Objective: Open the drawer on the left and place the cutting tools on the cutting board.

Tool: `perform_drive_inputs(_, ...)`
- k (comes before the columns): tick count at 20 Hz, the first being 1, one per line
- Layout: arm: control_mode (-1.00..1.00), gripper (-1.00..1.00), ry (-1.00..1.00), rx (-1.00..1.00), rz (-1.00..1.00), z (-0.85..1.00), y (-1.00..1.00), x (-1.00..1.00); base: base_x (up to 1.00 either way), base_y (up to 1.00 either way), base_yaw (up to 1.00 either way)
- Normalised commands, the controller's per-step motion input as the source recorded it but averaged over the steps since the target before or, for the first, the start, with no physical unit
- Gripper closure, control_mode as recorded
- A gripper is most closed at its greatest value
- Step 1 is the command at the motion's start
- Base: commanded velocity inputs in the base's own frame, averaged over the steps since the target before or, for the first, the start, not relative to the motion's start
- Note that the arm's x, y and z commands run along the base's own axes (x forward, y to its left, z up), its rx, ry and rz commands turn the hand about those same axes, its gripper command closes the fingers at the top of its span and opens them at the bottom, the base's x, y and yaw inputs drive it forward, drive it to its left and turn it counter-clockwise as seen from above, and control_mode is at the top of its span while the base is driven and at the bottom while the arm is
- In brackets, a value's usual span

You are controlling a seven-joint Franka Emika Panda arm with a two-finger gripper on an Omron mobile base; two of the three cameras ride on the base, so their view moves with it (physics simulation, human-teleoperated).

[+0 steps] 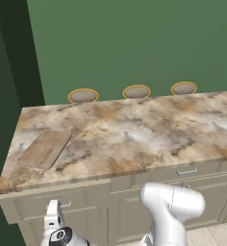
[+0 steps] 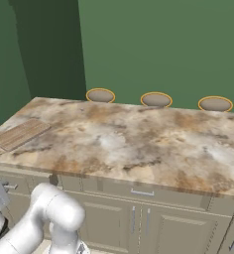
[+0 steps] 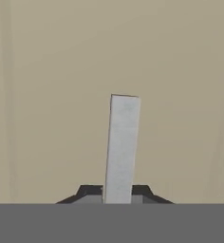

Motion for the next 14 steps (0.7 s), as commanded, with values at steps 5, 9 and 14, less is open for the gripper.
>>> perform_drive_inputs(5,-1.0,1.0,-0.08,0.02,0.0,-0.12,-0.52,-1.0,0.0,0.0,0.0)
perform_drive_inputs(9,-1.0,1.0,-0.06,0.02,0.0,-0.1,-0.47,-1.0,0.0,0.0,0.0)
perform_drive_inputs(14,-1.0,1.0,-0.05,0.02,0.0,-0.11,-0.47,-1.0,0.0,0.0,0.0)
